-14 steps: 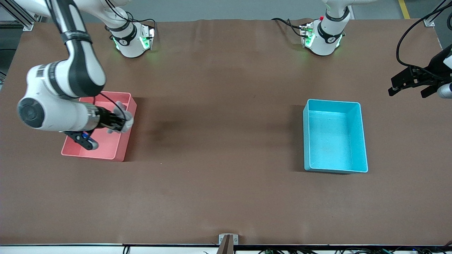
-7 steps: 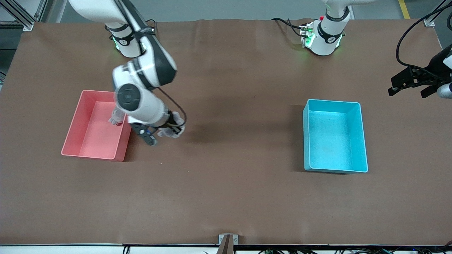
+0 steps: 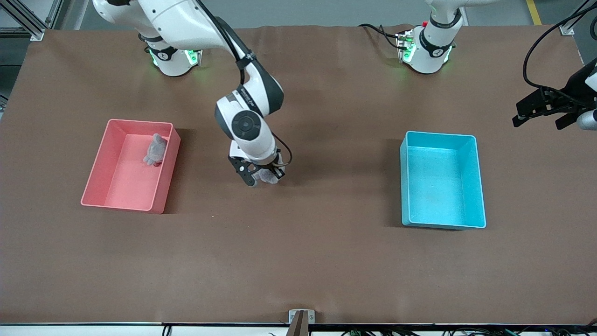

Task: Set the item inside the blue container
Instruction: 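Lift the gray plush and carry it to the table middle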

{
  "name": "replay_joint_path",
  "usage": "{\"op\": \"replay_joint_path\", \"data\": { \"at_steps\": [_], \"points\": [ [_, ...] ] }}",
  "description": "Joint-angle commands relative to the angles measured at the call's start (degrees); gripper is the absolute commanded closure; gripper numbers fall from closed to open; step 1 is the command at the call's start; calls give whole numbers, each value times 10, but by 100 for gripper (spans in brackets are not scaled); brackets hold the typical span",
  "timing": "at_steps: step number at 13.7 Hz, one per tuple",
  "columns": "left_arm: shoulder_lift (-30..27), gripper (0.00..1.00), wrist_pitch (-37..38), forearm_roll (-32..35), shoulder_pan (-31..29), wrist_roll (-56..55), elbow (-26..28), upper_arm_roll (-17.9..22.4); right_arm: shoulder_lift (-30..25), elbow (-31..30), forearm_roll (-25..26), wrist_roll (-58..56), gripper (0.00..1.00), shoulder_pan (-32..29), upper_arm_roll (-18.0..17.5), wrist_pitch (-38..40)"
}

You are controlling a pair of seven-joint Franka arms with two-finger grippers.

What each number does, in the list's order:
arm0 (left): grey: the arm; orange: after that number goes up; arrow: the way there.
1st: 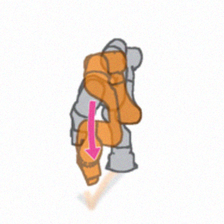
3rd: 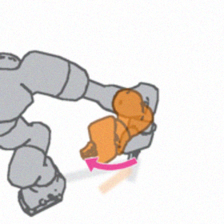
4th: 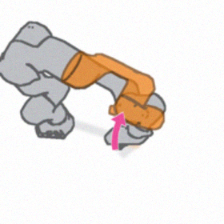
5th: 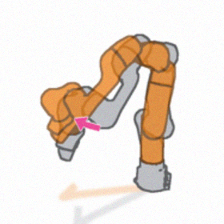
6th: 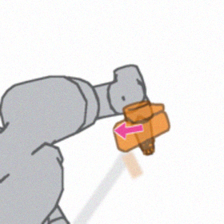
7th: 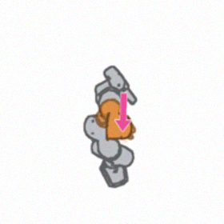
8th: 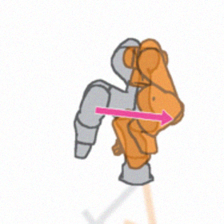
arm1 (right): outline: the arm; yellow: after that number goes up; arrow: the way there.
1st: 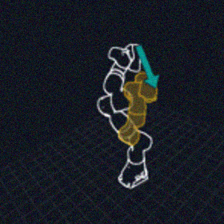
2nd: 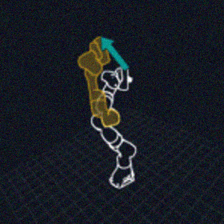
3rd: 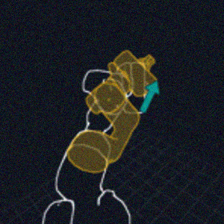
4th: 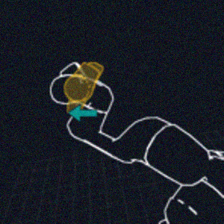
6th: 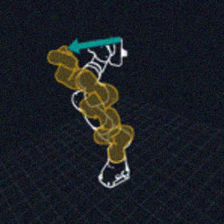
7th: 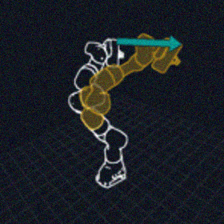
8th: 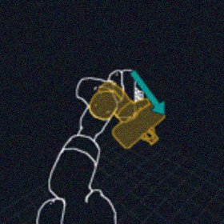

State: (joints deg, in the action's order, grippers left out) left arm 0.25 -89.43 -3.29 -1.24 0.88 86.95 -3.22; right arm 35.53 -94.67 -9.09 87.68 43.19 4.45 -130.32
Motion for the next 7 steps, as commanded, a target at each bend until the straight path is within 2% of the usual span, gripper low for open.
{"op": "replay_joint_path", "data": {
  "at_steps": [1,5,7],
  "points": [
    [0,0,-1,12,1,4,-5,-1,36,41,21,49,97,20,7,-8],
    [1,0,-1,12,3,3,-4,-1,52,41,21,72,94,32,6,-33],
    [8,0,-1,12,3,5,-3,-6,53,41,21,72,78,31,6,-46]
  ]
}}
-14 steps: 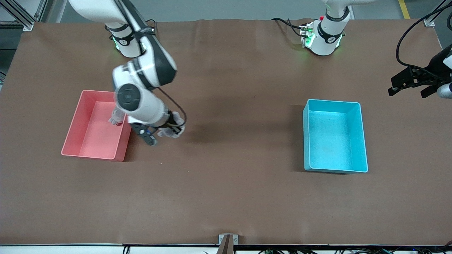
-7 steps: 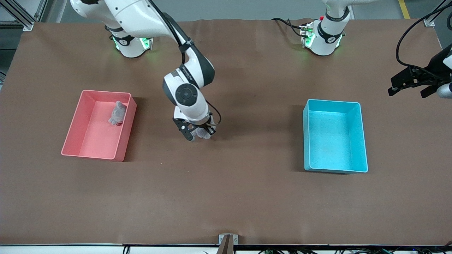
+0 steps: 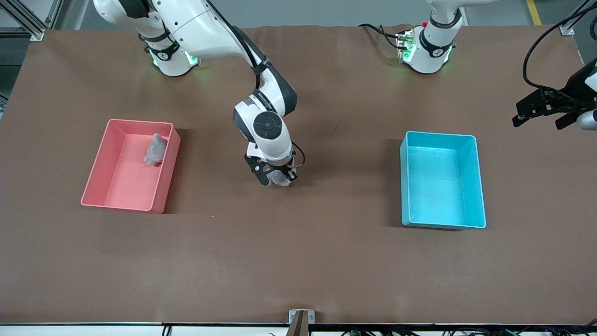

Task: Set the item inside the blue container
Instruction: 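Lift the gray plush and carry it to the table middle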

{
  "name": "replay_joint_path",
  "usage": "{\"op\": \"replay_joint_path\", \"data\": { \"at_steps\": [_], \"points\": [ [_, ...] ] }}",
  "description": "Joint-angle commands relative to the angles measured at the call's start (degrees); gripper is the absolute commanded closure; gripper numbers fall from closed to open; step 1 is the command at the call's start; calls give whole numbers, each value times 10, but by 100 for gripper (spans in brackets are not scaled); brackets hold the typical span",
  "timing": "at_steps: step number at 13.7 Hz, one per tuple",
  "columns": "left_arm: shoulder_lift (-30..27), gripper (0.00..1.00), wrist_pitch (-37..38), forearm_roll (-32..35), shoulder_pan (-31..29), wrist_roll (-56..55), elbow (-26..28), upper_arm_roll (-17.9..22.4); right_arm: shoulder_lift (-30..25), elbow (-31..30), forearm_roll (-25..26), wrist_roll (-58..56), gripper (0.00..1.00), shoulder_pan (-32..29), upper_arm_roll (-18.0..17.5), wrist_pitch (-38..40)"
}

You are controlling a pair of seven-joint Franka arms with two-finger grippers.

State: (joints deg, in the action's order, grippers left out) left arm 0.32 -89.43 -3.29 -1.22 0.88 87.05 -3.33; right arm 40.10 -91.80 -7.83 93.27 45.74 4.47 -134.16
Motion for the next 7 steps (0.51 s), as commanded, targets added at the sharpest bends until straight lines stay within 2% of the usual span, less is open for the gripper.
{"op": "replay_joint_path", "data": {
  "at_steps": [1,2,3,7],
  "points": [
    [12,0,-1,12,3,10,-5,-4,8,11,8,16,54,6,6,-8],
    [19,0,-1,12,6,10,-5,-4,11,12,8,16,22,7,6,-9],
    [26,0,-1,13,10,10,-5,-6,11,11,9,15,0,7,6,-8],
    [51,0,1,10,8,11,-1,-8,6,26,8,10,0,-2,7,-1]
  ]
}}
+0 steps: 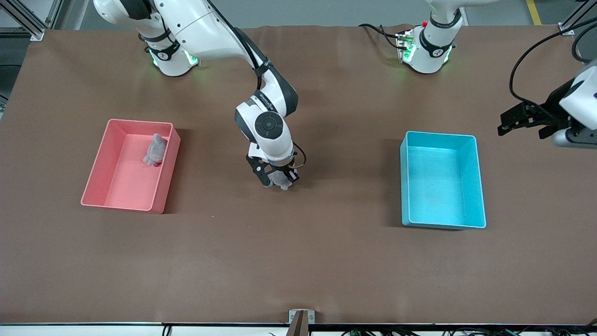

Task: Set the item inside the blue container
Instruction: 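Lift the gray plush and carry it to the table middle, then release the plush on the table while the left gripper reaches toward it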

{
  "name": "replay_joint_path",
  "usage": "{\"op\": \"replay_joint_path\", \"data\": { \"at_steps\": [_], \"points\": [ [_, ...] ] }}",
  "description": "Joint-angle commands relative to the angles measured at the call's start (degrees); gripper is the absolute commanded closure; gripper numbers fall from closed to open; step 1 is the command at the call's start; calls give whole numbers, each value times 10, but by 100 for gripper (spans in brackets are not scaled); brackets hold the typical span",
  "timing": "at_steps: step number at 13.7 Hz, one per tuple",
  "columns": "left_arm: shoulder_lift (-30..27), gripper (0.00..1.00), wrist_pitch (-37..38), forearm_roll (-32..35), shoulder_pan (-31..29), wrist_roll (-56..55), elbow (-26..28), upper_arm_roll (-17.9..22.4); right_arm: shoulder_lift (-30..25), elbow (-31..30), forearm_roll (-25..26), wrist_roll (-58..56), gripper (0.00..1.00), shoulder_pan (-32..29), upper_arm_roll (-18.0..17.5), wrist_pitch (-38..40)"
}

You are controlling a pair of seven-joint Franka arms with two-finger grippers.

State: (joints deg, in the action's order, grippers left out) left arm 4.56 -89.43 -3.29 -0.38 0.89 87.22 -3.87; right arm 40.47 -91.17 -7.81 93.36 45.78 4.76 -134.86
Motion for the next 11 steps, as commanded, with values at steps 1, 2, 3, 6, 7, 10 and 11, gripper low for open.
{"op": "replay_joint_path", "data": {
  "at_steps": [1,2,3,6,7,10,11],
  "points": [
    [14,0,2,10,0,10,-1,-2,0,27,7,7,0,-8,4,17],
    [21,0,2,11,0,9,-2,-3,-1,43,6,3,0,-16,4,41],
    [25,0,2,11,1,10,-1,-3,-2,64,6,1,0,-26,4,74],
    [32,0,3,11,2,10,-3,-3,-41,79,4,-108,0,-69,4,162],
    [32,0,3,11,2,10,-3,-3,-61,77,4,-155,0,-91,4,198],
    [39,0,3,0,5,4,-1,-8,-118,32,7,-269,0,-149,6,242],
    [40,0,2,-11,10,-3,-2,-13,-140,5,8,-307,0,-168,6,242]
  ]
}}
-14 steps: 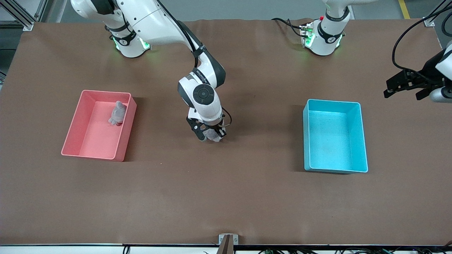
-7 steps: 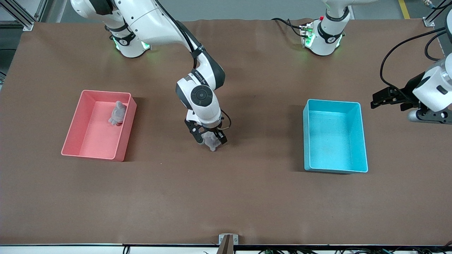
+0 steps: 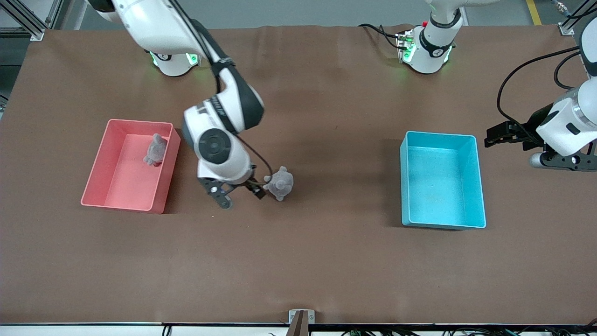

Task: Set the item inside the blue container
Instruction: 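Release the plush on the table while the left gripper reaches toward it, then grasp the plush with the left gripper while the right gripper grasps another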

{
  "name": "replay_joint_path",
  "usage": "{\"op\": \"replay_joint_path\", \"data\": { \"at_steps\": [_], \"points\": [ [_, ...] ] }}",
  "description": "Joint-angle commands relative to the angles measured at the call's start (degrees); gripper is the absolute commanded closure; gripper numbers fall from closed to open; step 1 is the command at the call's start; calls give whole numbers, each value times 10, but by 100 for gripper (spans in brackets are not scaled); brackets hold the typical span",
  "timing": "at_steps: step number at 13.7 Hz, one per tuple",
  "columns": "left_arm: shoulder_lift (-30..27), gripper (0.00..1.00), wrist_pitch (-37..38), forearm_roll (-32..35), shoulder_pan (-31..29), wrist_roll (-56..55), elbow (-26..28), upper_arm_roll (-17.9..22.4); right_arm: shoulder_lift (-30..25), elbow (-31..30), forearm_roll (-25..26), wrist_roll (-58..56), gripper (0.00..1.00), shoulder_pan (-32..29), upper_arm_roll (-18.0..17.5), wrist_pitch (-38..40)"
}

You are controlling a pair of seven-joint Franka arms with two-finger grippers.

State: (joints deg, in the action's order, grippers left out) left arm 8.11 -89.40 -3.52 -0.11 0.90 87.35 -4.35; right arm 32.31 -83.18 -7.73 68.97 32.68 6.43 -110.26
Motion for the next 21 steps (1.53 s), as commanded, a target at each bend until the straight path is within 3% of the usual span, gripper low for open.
{"op": "replay_joint_path", "data": {
  "at_steps": [1,4,8,11,16,21],
  "points": [
    [5,1,-2,-25,14,-19,-4,-10,-84,-108,7,-127,0,-58,-10,-5],
    [13,1,-34,-59,70,-144,-6,-11,-146,-195,11,-275,0,-133,-10,-14],
    [53,1,-94,-60,159,-244,-7,-11,-189,-251,18,-407,0,-215,-10,-23],
    [125,1,-175,-60,207,-263,-8,-14,-208,-315,18,-444,0,-255,-10,-70],
    [205,4,-292,-60,285,-418,-35,-14,-214,-431,16,-522,0,-308,-12,-165],
    [283,5,-399,-60,338,-487,-70,-14,-205,-461,5,-522,1,-311,-12,-181]
  ]
}}
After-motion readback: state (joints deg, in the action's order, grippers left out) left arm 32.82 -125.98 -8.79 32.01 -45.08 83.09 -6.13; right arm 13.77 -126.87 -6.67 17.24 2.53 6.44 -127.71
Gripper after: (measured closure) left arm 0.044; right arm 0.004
